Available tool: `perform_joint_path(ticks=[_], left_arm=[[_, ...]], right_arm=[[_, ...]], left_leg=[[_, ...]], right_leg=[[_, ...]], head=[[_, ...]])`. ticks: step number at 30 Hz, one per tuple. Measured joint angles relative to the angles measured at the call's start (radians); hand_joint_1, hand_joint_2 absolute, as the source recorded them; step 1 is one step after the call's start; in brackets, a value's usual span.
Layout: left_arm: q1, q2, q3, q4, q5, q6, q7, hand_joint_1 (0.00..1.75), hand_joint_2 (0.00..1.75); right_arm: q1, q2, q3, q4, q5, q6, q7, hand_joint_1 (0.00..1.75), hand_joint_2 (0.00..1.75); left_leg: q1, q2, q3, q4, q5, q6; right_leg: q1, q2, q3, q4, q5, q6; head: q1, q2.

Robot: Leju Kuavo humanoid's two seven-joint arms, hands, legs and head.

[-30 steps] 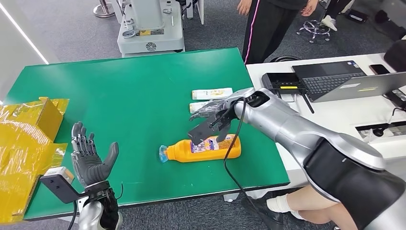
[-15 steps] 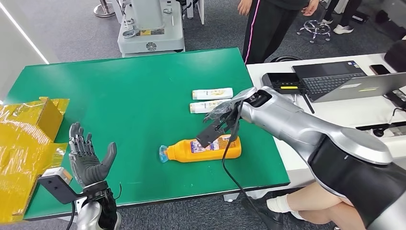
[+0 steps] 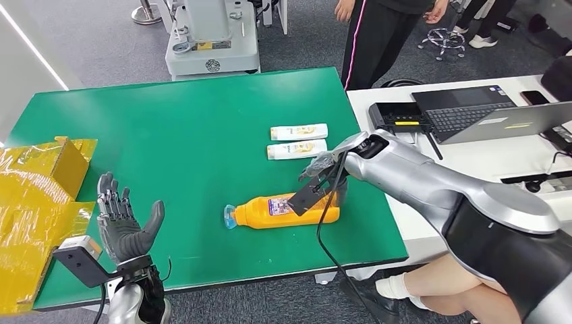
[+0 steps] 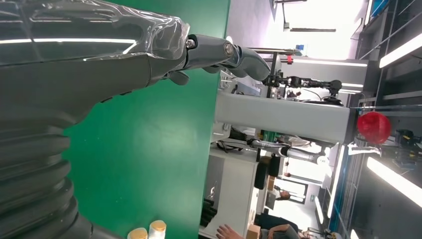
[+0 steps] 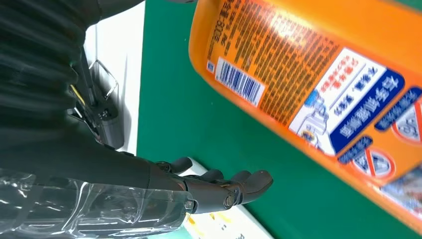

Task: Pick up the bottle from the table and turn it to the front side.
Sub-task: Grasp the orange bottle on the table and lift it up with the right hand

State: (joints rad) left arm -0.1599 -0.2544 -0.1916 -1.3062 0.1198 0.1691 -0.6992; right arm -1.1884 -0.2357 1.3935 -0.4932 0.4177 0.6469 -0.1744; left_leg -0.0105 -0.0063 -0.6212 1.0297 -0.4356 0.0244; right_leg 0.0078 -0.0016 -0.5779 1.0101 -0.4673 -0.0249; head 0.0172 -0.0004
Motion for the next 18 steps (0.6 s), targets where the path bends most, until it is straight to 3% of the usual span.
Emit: perform_joint_path(ticks=[9, 18], left_arm=[[0.000, 0.000, 0.000, 0.000, -0.006, -0.004, 0.000, 0.00, 1.75], [0.003, -0.002, 0.000, 0.000, -0.016, -0.001, 0.000, 0.00, 1.75]], right_arm=[[0.024, 0.000, 0.024, 0.004, -0.037, -0.040, -0.017, 0.00, 1.75], [0.094, 0.029, 0.023, 0.049, -0.071, -0.301, -0.028, 0.00, 1.75]], left_leg=[[0.000, 0.000, 0.000, 0.000, 0.000, 0.000], [0.001, 0.003, 0.001, 0.000, 0.000, 0.000]], right_leg=[[0.000, 0.000, 0.000, 0.000, 0.000, 0.000], [0.001, 0.003, 0.000, 0.000, 0.001, 0.001]], head=[[0.000, 0.000], [0.000, 0.000]])
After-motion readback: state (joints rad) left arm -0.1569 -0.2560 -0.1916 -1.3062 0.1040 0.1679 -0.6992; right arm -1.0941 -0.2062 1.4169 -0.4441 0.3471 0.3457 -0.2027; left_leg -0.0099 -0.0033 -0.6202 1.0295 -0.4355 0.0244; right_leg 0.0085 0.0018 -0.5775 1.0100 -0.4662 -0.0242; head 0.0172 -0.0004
